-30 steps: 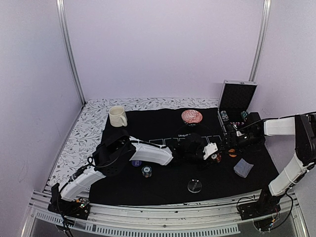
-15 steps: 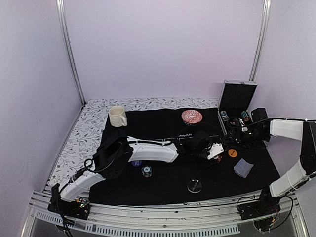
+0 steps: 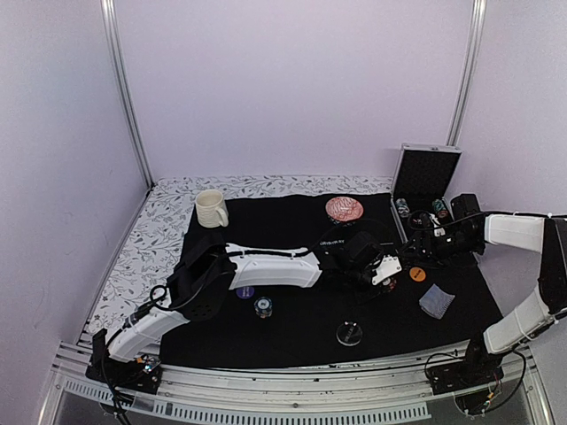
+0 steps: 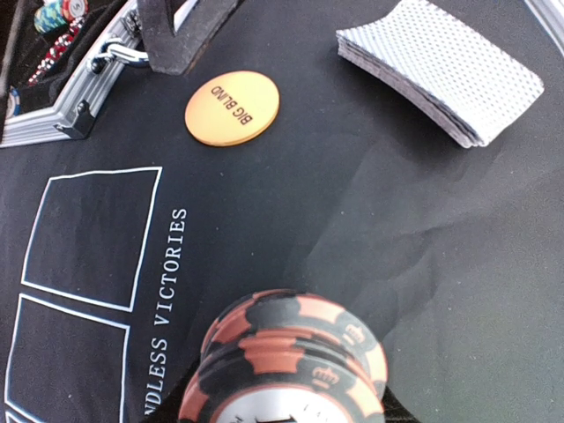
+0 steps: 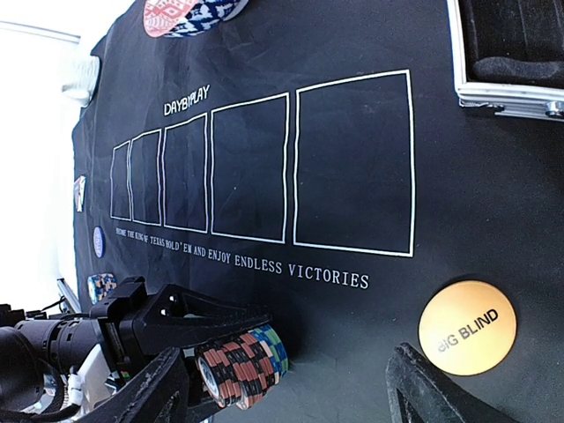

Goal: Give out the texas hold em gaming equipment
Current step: Place the poker chips pile at the big blind area.

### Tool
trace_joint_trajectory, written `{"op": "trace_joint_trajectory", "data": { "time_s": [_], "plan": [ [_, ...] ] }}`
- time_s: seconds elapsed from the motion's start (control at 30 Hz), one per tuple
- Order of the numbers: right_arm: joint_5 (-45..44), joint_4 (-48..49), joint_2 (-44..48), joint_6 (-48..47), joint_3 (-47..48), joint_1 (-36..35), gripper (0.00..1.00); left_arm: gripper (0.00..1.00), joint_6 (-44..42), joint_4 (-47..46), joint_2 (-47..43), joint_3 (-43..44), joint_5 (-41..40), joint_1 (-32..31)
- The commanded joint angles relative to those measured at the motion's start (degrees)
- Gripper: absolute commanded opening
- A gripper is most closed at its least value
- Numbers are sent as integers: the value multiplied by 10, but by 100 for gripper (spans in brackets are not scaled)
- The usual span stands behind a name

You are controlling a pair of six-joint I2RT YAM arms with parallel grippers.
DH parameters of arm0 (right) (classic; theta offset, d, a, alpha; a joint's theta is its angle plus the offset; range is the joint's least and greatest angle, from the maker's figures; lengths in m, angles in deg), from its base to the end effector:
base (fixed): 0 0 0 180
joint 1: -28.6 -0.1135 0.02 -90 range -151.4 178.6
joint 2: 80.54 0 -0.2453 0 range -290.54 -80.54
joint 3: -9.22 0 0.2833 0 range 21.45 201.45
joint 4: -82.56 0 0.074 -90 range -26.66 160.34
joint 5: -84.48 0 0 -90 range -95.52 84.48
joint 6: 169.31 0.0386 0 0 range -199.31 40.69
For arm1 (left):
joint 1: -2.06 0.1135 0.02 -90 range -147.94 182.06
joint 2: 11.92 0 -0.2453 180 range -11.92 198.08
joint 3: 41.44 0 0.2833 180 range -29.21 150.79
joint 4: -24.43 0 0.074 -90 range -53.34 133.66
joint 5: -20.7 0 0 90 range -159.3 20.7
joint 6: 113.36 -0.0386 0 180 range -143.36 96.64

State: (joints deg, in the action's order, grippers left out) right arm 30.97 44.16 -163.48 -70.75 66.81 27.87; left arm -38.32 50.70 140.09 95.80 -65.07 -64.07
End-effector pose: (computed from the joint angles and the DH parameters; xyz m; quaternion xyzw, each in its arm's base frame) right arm 0.2920 0.0267 0.1414 -0.0078 0.9276 0.3214 0.1903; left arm 0.2383 -0.5456 0.0825 0.6028 0.6812 -0.2091 0.3590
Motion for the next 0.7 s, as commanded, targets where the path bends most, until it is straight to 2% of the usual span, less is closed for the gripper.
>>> {"op": "trace_joint_trajectory", "data": {
  "time_s": [0.0, 0.27, 0.4, 0.67],
  "plan": [
    [-6, -6, 10, -9, 2, 2, 79, 34, -13, 75, 33, -3, -13, -2],
    [-8, -8, 13, -10, 5, 2, 80, 44, -23, 80, 36, 0, -21, -2],
    [-8, -10, 13, -11, 4, 2, 80, 53, -25, 80, 38, 0, -20, -2],
    [-8, -12, 14, -12, 7, 1, 80, 54, -28, 78, 35, 1, -15, -2]
  ]
}}
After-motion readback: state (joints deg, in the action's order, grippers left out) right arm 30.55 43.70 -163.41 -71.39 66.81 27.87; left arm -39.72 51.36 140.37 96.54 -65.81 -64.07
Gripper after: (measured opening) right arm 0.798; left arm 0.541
